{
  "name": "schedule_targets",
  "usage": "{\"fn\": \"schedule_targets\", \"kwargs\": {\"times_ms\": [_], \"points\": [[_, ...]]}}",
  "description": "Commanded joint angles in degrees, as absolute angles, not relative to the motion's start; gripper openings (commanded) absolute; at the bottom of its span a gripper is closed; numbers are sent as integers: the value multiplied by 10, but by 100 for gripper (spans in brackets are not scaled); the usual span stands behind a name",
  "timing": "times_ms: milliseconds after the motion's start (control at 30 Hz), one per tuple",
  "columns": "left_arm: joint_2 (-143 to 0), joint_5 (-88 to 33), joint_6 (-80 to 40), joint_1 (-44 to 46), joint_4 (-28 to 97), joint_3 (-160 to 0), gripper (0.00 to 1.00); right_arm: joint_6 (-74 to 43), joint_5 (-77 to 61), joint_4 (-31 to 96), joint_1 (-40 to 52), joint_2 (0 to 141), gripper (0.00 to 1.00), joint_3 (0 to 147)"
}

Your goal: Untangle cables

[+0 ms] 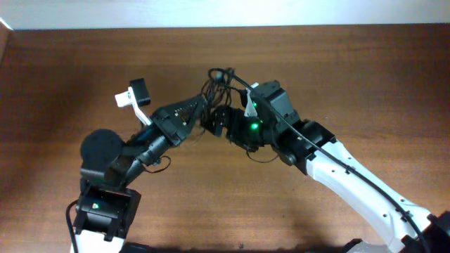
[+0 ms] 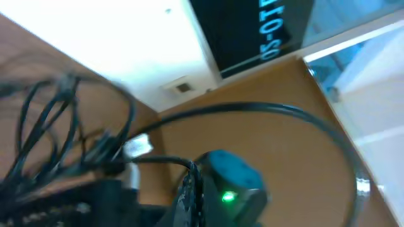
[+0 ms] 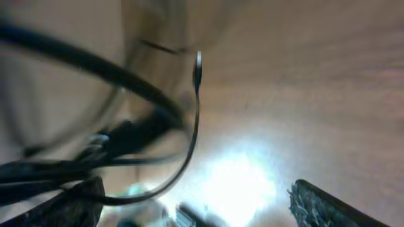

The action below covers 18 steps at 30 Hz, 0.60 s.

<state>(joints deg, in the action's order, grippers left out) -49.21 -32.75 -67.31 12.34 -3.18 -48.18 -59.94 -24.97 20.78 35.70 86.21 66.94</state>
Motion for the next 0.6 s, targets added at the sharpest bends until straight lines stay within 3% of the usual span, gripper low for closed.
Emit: {"fn": "schedule_targets", "kwargs": {"times_ms": [0,133,267,433,567], "points": [[-487,-392,-767,122,-94,-491,0,-650,-97,208,357,870,94,671],[-482,-412,-799,122,-161,-491,0,-650,-3,279,318,870,94,671],[-475,-400,-801,122,-176,-491,0,-637,-7,383,249,868,94,671],[-475,-290,-802,122,-25,-491,0,-514,-90,447,216,830,97,671],[-475,-214,-802,122,83,-491,0,-499,-84,535,217,728,95,671]]}}
